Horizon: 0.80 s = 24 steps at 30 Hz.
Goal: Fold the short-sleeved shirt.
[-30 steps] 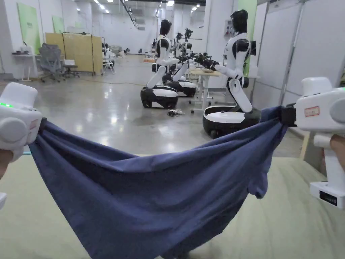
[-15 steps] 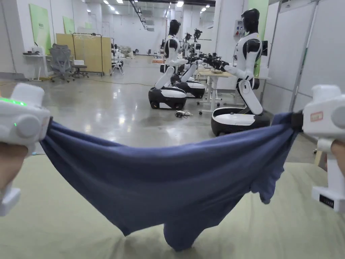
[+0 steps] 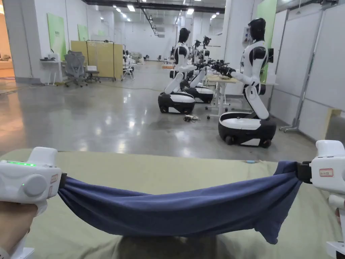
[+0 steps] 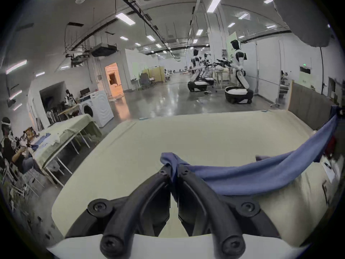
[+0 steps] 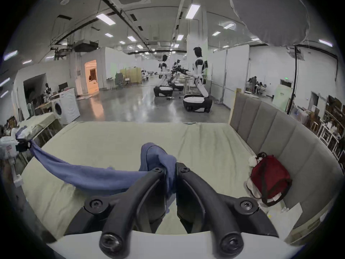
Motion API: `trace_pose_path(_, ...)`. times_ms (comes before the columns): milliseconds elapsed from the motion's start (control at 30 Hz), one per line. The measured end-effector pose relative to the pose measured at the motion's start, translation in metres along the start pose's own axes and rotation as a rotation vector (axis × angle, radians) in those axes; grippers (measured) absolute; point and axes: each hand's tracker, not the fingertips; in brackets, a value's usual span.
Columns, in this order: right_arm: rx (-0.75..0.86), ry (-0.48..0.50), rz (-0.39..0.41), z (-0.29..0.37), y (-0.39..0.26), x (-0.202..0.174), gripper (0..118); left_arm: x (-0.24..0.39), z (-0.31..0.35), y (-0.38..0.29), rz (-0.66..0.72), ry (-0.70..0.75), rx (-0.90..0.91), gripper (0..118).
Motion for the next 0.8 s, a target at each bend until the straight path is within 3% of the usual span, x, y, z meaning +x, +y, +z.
trace_pose_path(233,-0.139,0.09,0.086,0.068,-0.152,0.001,14,-0.02,0.068,-0.156,-0.012,-0.085,-0.179,3)
trace_pose_path(433,-0.306,0.089,-0.042,0.068,-0.293,0.007,14,-0.025,0.076,-0.267,0.037,-0.086,-0.331,3)
trace_pose_path(500,-0.342,0.063,-0.071,0.063,-0.314,0.009,14,-0.023,0.076,-0.27,0.035,-0.088,-0.332,4)
trace_pose_path(633,-0.318,0.04,-0.105,0.07,-0.307,0.009,16,-0.013,0.092,-0.252,0.008,-0.059,-0.24,17)
trace_pose_path(667,-0.222,0.067,-0.081,0.078,-0.295,0.005,25,-0.008,0.098,-0.243,-0.014,-0.042,-0.198,42)
trace_pose_path(700,-0.148,0.09,-0.064,0.086,-0.281,-0.002,42,-0.002,0.103,-0.234,-0.031,-0.027,-0.16,79)
trace_pose_path(733,-0.082,0.099,-0.066,0.097,-0.263,-0.015,71,0.005,0.109,-0.225,-0.041,-0.014,-0.108,113)
trace_pose_path(767,-0.021,0.115,-0.072,0.104,-0.248,-0.025,83,0.013,0.118,-0.214,-0.042,-0.006,-0.021,117)
trace_pose_path(800,0.063,0.124,-0.08,0.113,-0.232,-0.037,83,0.024,0.127,-0.201,-0.032,-0.027,0.06,116)
